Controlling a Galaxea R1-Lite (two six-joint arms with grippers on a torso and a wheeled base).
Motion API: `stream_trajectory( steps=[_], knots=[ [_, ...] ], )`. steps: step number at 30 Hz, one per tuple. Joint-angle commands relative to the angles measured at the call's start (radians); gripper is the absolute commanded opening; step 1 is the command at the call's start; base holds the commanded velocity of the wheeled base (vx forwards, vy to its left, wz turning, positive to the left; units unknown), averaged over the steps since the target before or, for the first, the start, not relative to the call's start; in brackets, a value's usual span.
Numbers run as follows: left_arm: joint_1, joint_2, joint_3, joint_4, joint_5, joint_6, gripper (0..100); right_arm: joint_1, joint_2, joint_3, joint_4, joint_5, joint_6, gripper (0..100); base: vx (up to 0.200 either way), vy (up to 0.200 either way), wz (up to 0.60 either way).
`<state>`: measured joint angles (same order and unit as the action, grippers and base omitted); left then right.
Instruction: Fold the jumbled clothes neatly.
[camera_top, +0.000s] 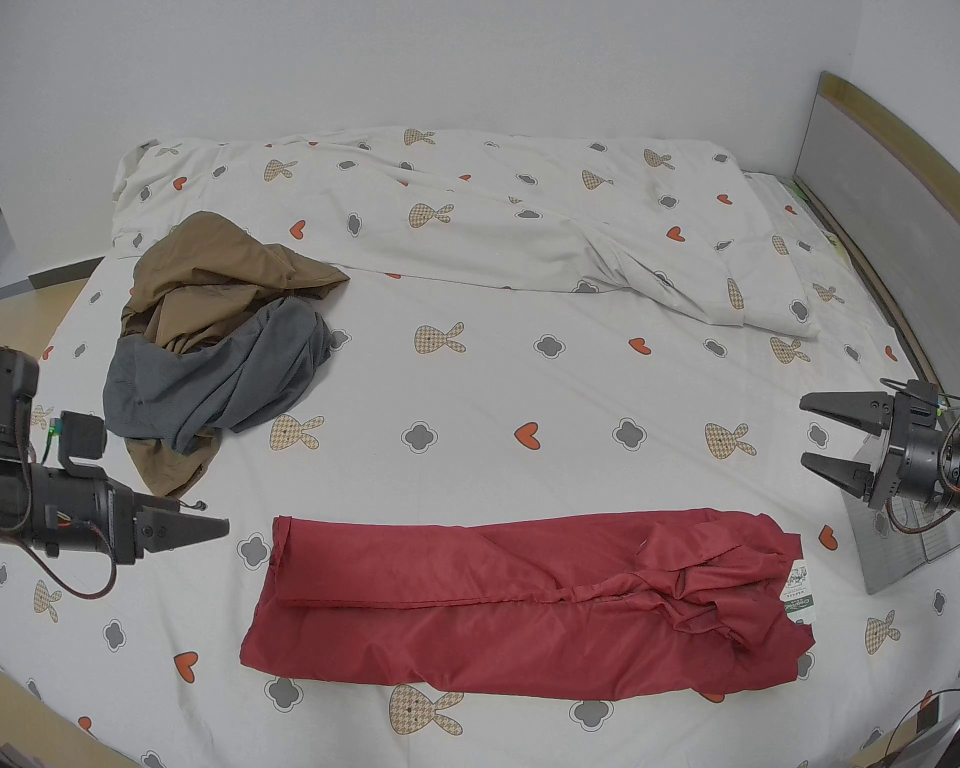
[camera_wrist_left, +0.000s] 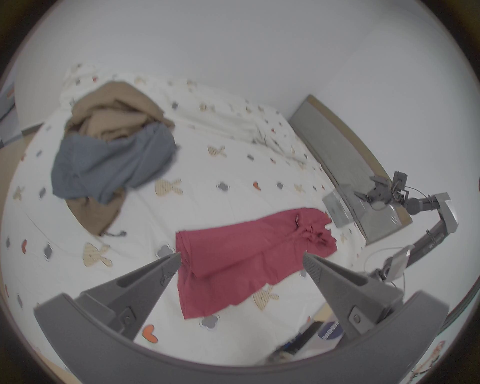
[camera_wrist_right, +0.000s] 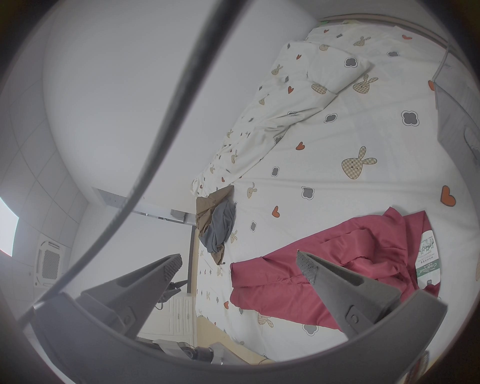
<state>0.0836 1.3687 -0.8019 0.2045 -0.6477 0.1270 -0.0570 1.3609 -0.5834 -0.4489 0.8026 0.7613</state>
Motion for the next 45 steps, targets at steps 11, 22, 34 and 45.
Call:
stream_trajectory(
  steps=[11,22,34,45],
  knots=[
    [0.133,0.375,0.268,-0.392,-0.299,-0.119,100,-0.014,-0.066,0.03,-0.004,0.027,0.01,100,0.0,0.0,0.0],
    [0.153,0.65,0.178,-0.421,-0.369,-0.01,100,-0.01,-0.078,0.03,-0.004,0.029,0.012,100,0.0,0.0,0.0],
    [0.156,0.75,-0.003,-0.316,-0.368,-0.029,100,-0.007,-0.08,0.034,-0.004,0.029,0.012,100,0.0,0.0,0.0],
    [0.127,0.811,-0.082,-0.323,-0.233,-0.03,100,-0.007,-0.08,0.034,-0.005,0.027,0.012,100,0.0,0.0,0.0]
  ],
)
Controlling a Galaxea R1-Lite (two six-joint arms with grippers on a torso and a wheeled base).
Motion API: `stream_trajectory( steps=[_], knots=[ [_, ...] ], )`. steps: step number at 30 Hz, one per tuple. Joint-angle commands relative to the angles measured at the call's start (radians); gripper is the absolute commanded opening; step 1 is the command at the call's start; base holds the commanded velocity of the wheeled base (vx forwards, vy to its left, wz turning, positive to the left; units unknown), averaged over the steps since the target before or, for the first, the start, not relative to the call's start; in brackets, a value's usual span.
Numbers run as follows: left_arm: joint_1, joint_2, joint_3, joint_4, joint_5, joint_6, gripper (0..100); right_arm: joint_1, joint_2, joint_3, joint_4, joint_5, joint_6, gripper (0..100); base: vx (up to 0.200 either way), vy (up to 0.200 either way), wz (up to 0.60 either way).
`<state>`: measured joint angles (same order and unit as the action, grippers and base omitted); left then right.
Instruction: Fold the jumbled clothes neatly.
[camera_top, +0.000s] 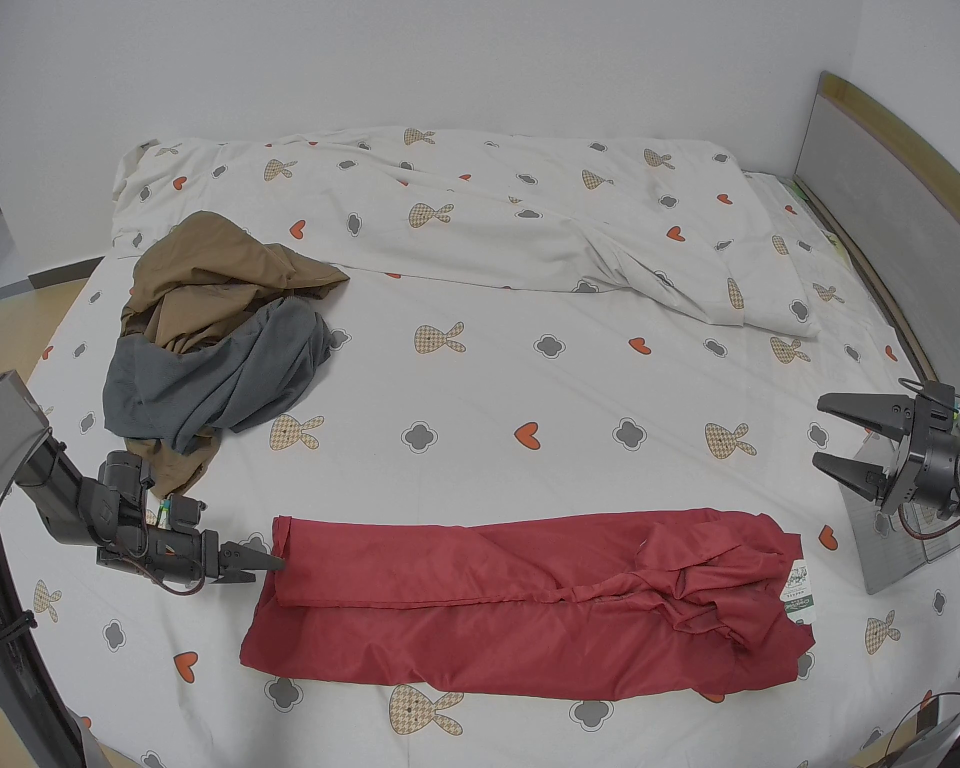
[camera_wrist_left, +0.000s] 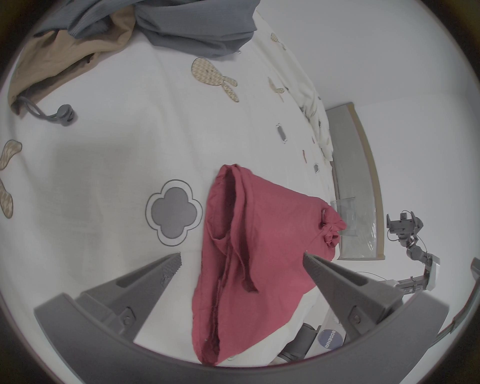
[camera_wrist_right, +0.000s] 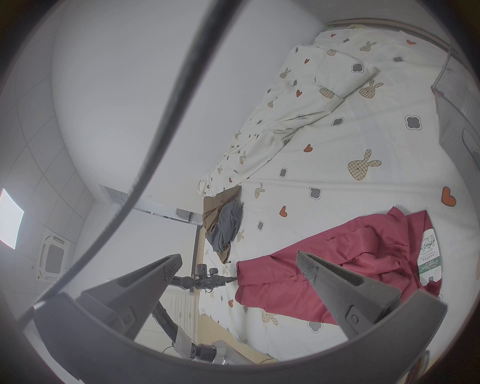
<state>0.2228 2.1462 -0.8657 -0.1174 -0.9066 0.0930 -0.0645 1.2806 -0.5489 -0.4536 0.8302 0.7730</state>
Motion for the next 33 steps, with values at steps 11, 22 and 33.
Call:
stream_trajectory(
  steps=[11,22,33],
  knots=[
    [-0.048,0.049,-0.022,-0.001,0.032,0.007,100,0.002,0.002,0.001,0.0,0.001,0.0,100,0.0,0.0,0.0],
    [-0.077,0.029,-0.01,0.005,0.018,0.004,100,0.009,0.003,0.003,0.0,0.001,0.0,100,0.0,0.0,0.0],
    [-0.103,0.029,-0.018,0.016,-0.018,-0.007,100,0.018,0.005,0.004,0.001,0.001,0.002,100,0.0,0.0,0.0]
  ],
)
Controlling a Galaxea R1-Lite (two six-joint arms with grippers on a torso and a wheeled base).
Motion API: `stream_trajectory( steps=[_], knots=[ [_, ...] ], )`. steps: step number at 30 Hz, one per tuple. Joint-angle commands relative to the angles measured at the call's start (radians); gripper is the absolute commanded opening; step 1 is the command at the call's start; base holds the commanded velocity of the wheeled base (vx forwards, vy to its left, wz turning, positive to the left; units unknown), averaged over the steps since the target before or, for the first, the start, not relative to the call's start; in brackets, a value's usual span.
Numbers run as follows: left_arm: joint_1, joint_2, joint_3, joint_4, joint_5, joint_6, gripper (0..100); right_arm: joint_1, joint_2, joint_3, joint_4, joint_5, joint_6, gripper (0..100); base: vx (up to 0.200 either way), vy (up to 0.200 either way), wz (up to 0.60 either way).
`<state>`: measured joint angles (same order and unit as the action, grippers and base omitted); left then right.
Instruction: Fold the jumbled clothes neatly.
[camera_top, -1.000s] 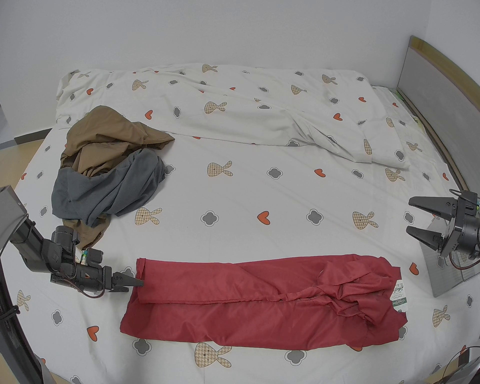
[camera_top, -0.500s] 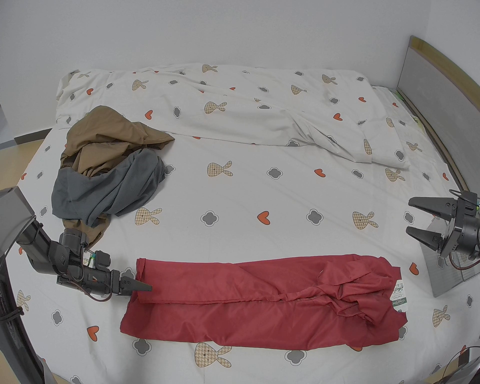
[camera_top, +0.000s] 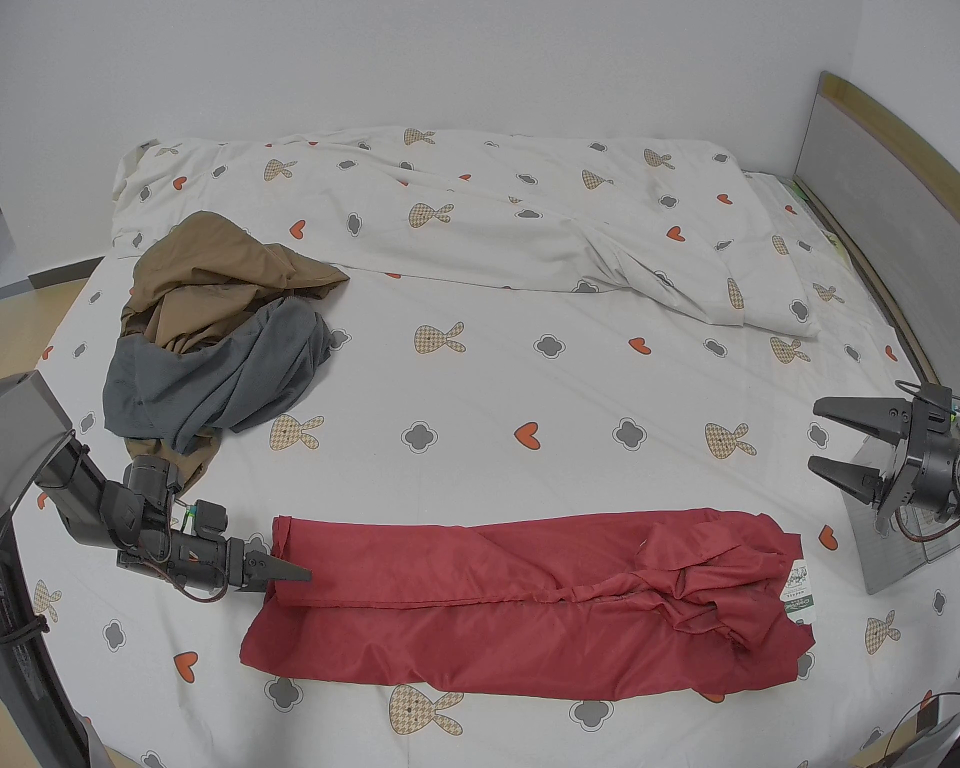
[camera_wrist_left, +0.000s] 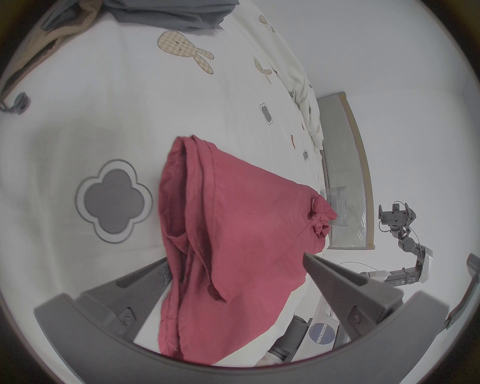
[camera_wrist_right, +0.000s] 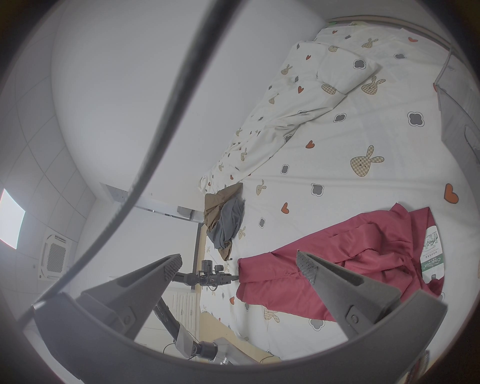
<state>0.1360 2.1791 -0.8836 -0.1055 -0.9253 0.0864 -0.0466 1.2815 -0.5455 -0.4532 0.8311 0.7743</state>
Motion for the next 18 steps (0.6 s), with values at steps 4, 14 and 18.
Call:
stream_trajectory(
  steps=[4,14,18],
  knots=[
    [-0.038,-0.004,-0.003,0.015,-0.001,0.0,100,0.001,0.004,0.001,-0.001,0.0,0.0,100,0.0,0.0,0.0],
    [-0.075,-0.005,-0.005,0.017,-0.013,0.0,100,0.001,0.006,0.004,-0.001,0.0,0.0,100,0.0,0.0,0.0],
    [-0.076,-0.004,-0.005,0.015,-0.013,0.0,100,0.001,0.006,0.004,-0.001,0.0,0.0,100,0.0,0.0,0.0]
  ],
)
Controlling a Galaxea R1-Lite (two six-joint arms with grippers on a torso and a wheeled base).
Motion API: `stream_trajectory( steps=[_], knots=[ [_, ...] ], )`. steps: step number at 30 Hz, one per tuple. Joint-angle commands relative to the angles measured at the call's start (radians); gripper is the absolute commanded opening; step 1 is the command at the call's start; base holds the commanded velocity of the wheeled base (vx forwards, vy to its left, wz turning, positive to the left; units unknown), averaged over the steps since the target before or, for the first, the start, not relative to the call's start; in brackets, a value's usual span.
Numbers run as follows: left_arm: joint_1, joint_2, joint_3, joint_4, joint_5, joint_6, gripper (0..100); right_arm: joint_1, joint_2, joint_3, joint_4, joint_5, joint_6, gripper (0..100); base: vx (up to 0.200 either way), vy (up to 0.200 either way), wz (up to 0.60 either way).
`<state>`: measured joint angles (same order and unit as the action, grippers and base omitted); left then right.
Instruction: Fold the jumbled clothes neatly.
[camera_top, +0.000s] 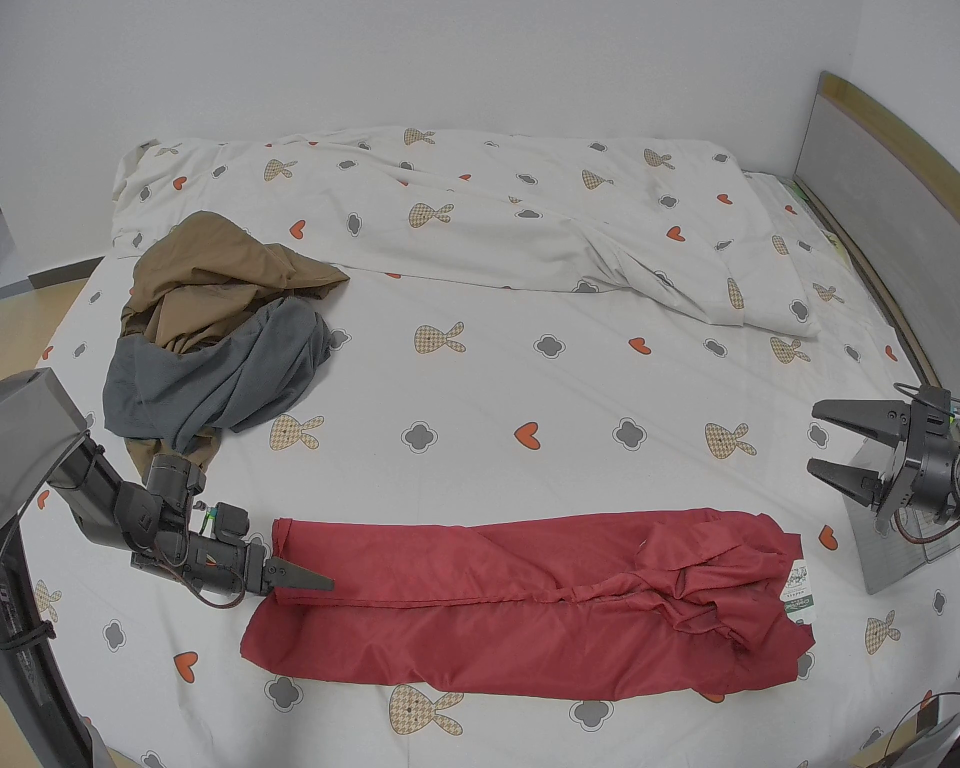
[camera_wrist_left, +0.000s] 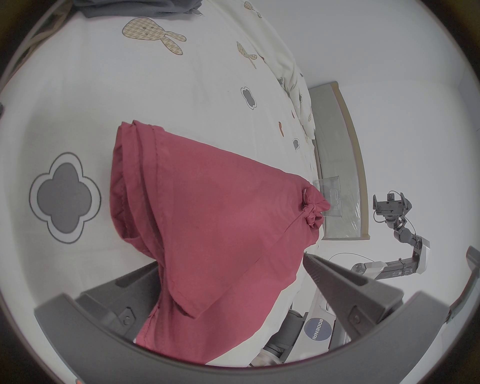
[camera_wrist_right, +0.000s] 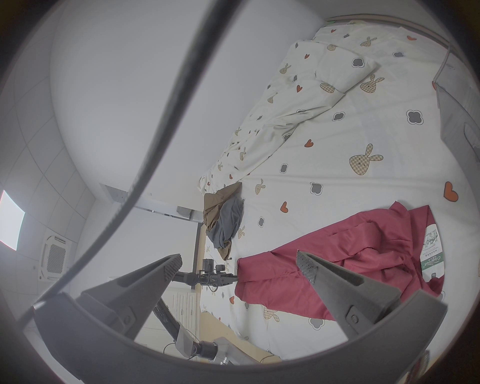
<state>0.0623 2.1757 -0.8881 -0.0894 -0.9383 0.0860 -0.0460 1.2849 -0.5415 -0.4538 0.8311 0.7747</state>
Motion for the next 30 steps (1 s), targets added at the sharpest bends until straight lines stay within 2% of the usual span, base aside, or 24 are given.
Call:
stream_trajectory(
  steps=[1,10,11,25,30],
  knots=[
    [-0.004,-0.001,0.0,-0.001,0.0,0.0,100,0.0,0.002,0.0,0.0,0.0,0.0,100,0.0,0.0,0.0],
    [-0.055,0.003,-0.006,0.0,0.0,-0.002,100,0.0,0.002,0.0,0.0,0.0,0.0,100,0.0,0.0,0.0],
    [-0.055,0.004,-0.006,0.0,0.0,-0.003,0,0.0,0.002,0.0,0.0,0.0,0.0,100,0.0,0.0,0.0],
    [-0.045,0.001,0.001,-0.007,0.0,-0.003,0,0.0,-0.001,0.0,0.0,0.0,0.0,100,0.0,0.0,0.0],
    [0.011,-0.007,0.003,-0.006,0.006,-0.003,0,0.0,-0.001,0.0,0.0,0.0,0.0,100,0.0,0.0,0.0]
  ],
)
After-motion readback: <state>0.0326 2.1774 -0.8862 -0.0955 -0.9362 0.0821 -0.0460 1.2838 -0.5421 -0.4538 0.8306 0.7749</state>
